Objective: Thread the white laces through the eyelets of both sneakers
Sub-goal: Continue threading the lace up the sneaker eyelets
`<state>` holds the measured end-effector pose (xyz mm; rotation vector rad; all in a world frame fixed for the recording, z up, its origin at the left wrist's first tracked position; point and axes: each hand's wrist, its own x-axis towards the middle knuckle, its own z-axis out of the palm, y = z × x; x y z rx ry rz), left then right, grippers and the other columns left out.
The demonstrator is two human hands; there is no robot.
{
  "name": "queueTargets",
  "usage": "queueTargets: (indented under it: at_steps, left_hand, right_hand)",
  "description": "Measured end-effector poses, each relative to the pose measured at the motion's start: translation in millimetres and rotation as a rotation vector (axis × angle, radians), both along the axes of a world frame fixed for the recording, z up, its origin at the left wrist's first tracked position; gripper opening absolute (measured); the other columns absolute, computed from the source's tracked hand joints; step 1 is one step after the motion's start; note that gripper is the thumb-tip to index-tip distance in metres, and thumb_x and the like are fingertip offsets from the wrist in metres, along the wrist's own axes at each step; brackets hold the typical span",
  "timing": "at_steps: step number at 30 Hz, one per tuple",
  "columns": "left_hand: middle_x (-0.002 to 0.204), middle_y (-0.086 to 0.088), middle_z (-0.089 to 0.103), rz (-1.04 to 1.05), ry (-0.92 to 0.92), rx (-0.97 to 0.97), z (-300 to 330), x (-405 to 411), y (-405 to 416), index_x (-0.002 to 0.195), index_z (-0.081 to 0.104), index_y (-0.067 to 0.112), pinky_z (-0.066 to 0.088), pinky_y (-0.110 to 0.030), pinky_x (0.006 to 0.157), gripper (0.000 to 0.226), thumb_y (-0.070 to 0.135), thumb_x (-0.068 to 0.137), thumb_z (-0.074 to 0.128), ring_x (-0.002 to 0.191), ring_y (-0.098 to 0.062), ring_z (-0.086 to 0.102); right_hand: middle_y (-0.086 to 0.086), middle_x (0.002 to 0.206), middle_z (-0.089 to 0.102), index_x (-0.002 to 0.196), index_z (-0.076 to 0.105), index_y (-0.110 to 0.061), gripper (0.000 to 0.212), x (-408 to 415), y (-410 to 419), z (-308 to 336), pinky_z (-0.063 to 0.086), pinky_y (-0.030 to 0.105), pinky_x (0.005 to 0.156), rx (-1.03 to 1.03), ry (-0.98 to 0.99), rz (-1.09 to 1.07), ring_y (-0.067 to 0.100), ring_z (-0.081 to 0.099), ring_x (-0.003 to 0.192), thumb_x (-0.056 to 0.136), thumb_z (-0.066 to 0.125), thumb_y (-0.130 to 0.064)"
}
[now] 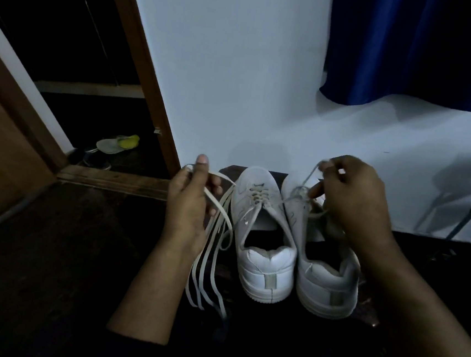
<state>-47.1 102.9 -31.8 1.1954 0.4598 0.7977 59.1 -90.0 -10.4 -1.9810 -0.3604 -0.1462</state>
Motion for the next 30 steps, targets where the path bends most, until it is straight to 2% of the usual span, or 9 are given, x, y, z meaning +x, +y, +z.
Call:
queueTargets:
  at_steps: [3,5,7,10,13,16,20,24,30]
  left_hand:
    - [0.069,0.001,0.06,0.092,0.082,0.095,-7.6,1.2,3.9,0.084,0.056,0.019,0.037,-0.025,0.047,0.024,0.033,0.103,0.061,0.06,-0.01,0.052]
    - [0.084,0.004,0.066,0.087,0.176,0.304,-14.3,3.5,2.8,0.089,0.059,0.02,0.049,-0.03,0.066,0.018,0.031,0.097,0.071,0.073,-0.009,0.06]
    - [0.103,0.006,0.067,0.012,0.287,0.493,-19.0,5.0,-1.2,0.104,0.061,0.026,0.052,-0.024,0.082,0.023,0.032,0.09,0.078,0.093,-0.005,0.063]
    - [0.119,0.01,0.058,-0.104,0.376,0.703,-22.5,4.9,-5.7,0.128,0.058,0.028,0.047,-0.013,0.086,0.051,0.036,0.084,0.083,0.108,0.001,0.057]
    - [0.129,0.013,0.056,-0.281,0.34,0.824,-25.1,4.1,-4.5,0.131,0.058,0.034,0.052,-0.023,0.093,0.059,0.041,0.079,0.085,0.113,0.0,0.058]
    - [0.122,0.015,0.06,-0.341,0.369,0.947,-22.6,2.1,-4.9,0.124,0.062,0.041,0.054,-0.04,0.099,0.05,0.043,0.075,0.071,0.115,-0.005,0.061]
    - [0.121,0.01,0.058,-0.362,0.358,0.877,-18.7,0.3,-4.1,0.117,0.069,0.035,0.055,-0.027,0.094,0.042,0.01,0.084,0.067,0.111,-0.001,0.06]
    - [0.116,0.008,0.055,-0.353,0.363,0.953,-16.8,-1.7,-1.4,0.112,0.074,0.03,0.048,-0.012,0.09,0.044,-0.004,0.085,0.064,0.113,-0.001,0.057]
    - [0.11,0.006,0.048,-0.273,0.427,1.218,-20.1,3.0,-4.7,0.105,0.06,0.035,0.054,-0.04,0.087,0.034,0.015,0.077,0.061,0.105,-0.019,0.056]
  right_hand:
    - [-0.007,0.07,0.075,0.106,0.06,-0.028,0.015,2.1,-0.4,-3.4,0.052,0.034,0.063,0.096,0.063,-0.001,0.012,0.069,0.059,0.099,0.047,-0.032]
    - [-0.006,0.085,0.076,0.109,0.064,-0.027,0.019,5.1,2.2,-6.2,0.055,0.037,0.077,-0.065,-0.027,0.023,0.017,0.072,0.079,0.099,0.049,-0.035]
    - [0.003,0.11,0.07,0.115,0.068,-0.021,0.024,3.2,6.0,-8.1,0.052,0.038,0.089,-0.261,-0.157,0.053,0.024,0.066,0.101,0.099,0.055,-0.034]
    - [0.006,0.125,0.058,0.124,0.067,-0.021,0.03,-7.2,9.4,-2.7,0.045,0.045,0.096,-0.437,-0.389,0.105,0.029,0.054,0.116,0.097,0.062,-0.034]
    - [-0.007,0.116,0.058,0.117,0.065,-0.033,0.027,-18.4,13.0,3.9,0.029,0.04,0.095,-0.59,-0.46,0.315,0.018,0.05,0.113,0.094,0.06,-0.046]
    - [-0.013,0.106,0.061,0.114,0.063,-0.038,0.026,-24.2,20.2,-3.4,0.027,0.039,0.093,-0.716,-0.462,0.397,0.014,0.05,0.108,0.093,0.057,-0.052]
    - [-0.014,0.094,0.065,0.098,0.068,-0.039,0.015,-21.2,19.7,-7.3,0.023,0.036,0.087,-0.605,-0.436,0.243,0.014,0.051,0.103,0.088,0.064,-0.049]
    - [-0.012,0.088,0.069,0.089,0.072,-0.036,0.008,-10.5,16.2,-11.1,0.034,0.042,0.099,-0.557,-0.257,0.129,0.021,0.053,0.107,0.083,0.072,-0.042]
    - [-0.011,0.075,0.067,0.068,0.064,-0.04,0.017,-4.6,14.3,-13.2,0.048,0.05,0.093,-0.458,-0.115,0.196,0.022,0.065,0.091,0.068,0.062,-0.057]
